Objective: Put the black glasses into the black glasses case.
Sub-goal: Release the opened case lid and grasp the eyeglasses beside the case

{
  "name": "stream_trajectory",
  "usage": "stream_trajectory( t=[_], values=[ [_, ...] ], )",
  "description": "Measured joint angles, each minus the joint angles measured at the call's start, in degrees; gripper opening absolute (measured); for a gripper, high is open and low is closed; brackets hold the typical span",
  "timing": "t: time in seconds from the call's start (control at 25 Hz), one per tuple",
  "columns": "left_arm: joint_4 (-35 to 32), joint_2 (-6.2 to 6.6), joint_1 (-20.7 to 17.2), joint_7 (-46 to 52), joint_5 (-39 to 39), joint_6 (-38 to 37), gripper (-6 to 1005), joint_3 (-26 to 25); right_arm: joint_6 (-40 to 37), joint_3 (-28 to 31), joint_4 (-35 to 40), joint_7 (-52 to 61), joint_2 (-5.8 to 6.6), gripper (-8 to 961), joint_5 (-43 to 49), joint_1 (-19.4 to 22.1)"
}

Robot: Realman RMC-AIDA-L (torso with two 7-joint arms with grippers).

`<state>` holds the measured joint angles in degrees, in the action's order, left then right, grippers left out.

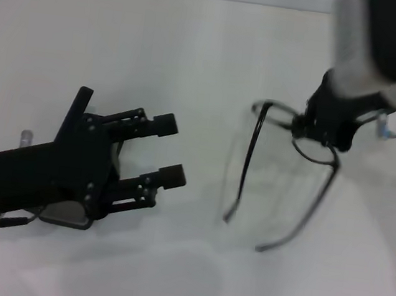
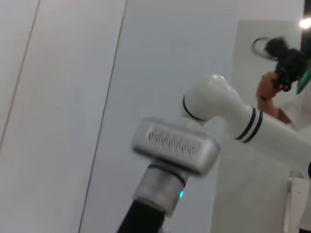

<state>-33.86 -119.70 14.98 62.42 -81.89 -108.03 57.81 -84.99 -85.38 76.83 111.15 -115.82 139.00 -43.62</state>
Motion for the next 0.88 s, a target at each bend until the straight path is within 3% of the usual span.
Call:
stream_trajectory(
  t=[0.12,0.24,0.36,0.44,0.6,0.88],
  values=[
    [0.79,-0.09,1.60,0.02,0.83,-0.07,662,0.98,-0.95,9.11,3.58,-4.30,0.14,68,-10.32,5.99],
    [1.42,-0.10,3.59,-0.17,2.23,-0.18,650,2.51,-2.22,15.26,2.18,-10.22,0.07,57,-21.84,10.74],
    [1.49,-0.10,5.88,-0.80,3.40,-0.74,513,4.05,-2.88,17.66,-3.23,-17.06,0.07,37,-31.84,14.30],
    [1.52,-0.13,8.05,-0.99,3.97,-1.24,421,4.75,-3.00,17.68,-7.61,-21.21,0.07,25,-36.95,15.48],
    [2.54,-0.18,10.96,-1.05,4.37,-1.31,334,5.87,-1.93,17.35,-13.27,-25.90,-0.10,-1,-42.24,16.41],
    [5.30,-0.14,11.26,-2.10,4.39,-1.23,182,5.74,-1.70,18.14,-8.11,-21.35,0.96,47,-39.40,15.38]
  ],
)
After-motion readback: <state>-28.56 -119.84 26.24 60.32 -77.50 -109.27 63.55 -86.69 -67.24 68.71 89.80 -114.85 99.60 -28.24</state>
